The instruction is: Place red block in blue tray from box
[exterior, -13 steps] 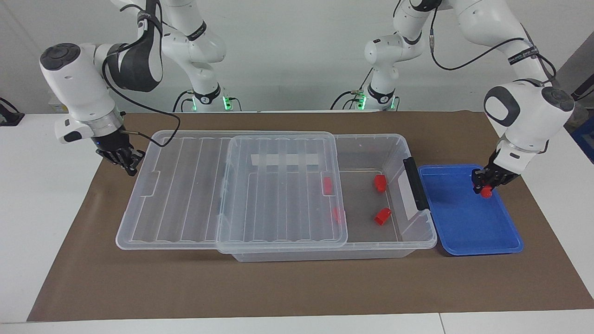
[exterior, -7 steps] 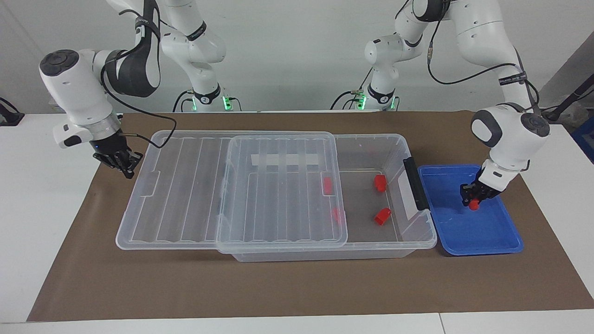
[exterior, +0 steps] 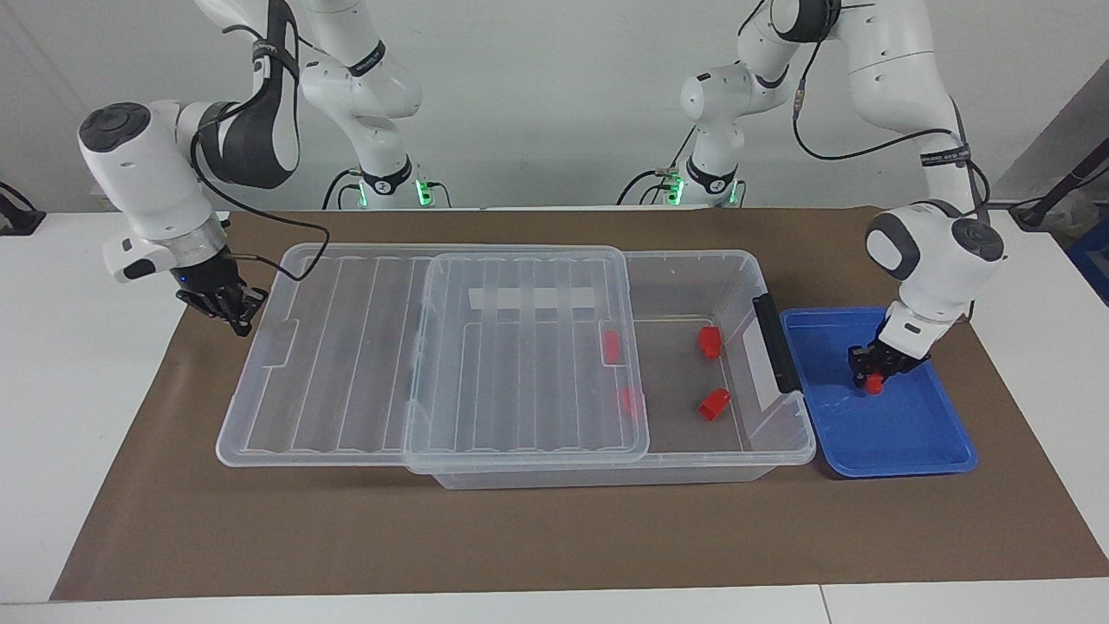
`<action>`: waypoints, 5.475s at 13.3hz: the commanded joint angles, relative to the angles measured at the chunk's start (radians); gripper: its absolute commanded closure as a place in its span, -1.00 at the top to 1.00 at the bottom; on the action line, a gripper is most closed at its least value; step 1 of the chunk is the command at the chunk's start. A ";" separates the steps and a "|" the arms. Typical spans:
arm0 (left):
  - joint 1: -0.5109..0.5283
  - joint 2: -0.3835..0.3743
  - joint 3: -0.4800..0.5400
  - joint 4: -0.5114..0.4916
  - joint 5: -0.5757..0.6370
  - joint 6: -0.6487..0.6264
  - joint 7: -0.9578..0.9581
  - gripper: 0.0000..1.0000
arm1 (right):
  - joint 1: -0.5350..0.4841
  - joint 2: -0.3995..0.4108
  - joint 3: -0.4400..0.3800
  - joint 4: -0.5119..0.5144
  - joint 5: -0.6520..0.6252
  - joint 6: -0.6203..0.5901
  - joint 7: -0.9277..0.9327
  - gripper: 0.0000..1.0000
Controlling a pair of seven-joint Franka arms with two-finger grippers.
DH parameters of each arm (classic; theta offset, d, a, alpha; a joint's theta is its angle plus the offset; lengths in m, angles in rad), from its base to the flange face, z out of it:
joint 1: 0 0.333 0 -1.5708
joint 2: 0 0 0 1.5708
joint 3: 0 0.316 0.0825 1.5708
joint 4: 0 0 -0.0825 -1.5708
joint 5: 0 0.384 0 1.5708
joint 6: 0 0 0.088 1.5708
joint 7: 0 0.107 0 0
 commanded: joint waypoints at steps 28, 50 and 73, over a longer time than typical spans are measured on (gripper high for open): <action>-0.100 -0.105 -0.003 0.333 0.018 -0.547 -0.152 0.20 | 0.364 -0.009 0.008 -0.035 0.056 0.014 0.047 -1.00; -0.132 -0.327 -0.017 0.368 0.016 -0.715 -0.177 1.00 | 0.377 0.001 0.010 -0.020 0.061 0.037 0.049 -1.00; -0.117 -0.346 -0.006 0.404 0.016 -0.830 -0.182 1.00 | 0.118 -0.031 -0.002 0.386 0.001 -0.440 0.155 0.97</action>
